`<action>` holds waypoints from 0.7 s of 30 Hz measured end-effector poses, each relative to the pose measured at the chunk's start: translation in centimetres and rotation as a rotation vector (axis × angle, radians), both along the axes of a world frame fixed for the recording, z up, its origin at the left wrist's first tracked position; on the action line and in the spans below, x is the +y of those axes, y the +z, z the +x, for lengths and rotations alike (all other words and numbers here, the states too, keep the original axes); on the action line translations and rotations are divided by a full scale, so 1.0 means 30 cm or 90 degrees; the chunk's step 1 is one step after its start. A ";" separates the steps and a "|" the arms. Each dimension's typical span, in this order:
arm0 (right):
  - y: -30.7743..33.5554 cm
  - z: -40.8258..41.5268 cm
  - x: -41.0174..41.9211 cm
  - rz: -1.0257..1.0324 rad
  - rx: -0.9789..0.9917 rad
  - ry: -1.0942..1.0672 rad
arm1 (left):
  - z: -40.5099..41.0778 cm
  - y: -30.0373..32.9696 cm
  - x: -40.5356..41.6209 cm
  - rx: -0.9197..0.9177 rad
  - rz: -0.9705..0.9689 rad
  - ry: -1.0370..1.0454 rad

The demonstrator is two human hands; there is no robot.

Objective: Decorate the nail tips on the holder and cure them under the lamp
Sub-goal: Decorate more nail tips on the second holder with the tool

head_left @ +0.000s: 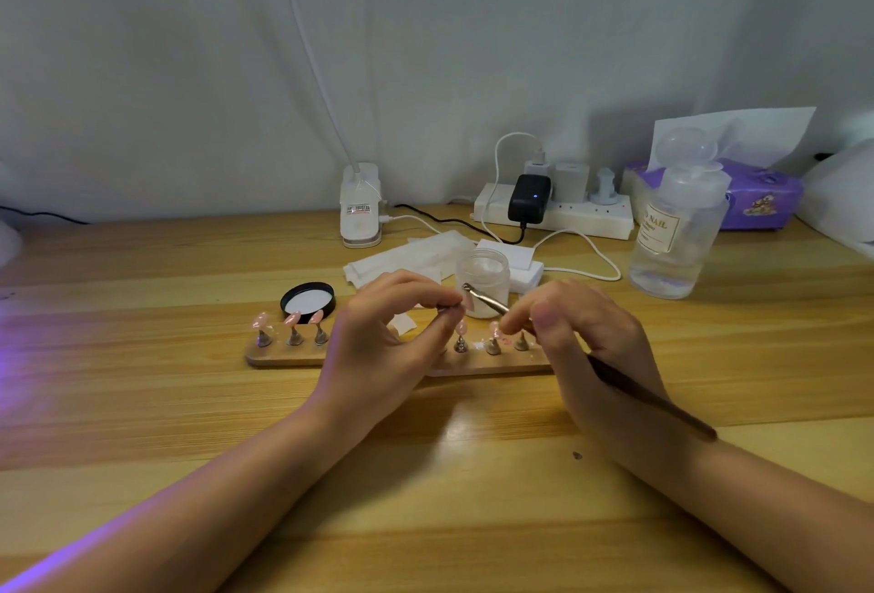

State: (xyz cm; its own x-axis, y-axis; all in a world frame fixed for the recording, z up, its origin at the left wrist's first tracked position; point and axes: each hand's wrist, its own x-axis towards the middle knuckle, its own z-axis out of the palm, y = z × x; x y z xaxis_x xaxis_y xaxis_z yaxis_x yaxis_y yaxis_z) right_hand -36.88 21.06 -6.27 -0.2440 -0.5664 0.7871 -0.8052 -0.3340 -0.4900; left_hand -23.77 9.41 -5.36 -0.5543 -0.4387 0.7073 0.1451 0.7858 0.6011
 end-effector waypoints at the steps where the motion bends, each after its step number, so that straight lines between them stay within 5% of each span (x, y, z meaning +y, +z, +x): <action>1: -0.001 0.000 0.000 -0.003 0.004 0.006 | 0.000 0.001 0.001 0.000 0.003 -0.001; 21: 0.002 0.003 0.014 -0.042 -0.061 0.056 | -0.004 0.000 -0.002 -0.013 -0.021 0.017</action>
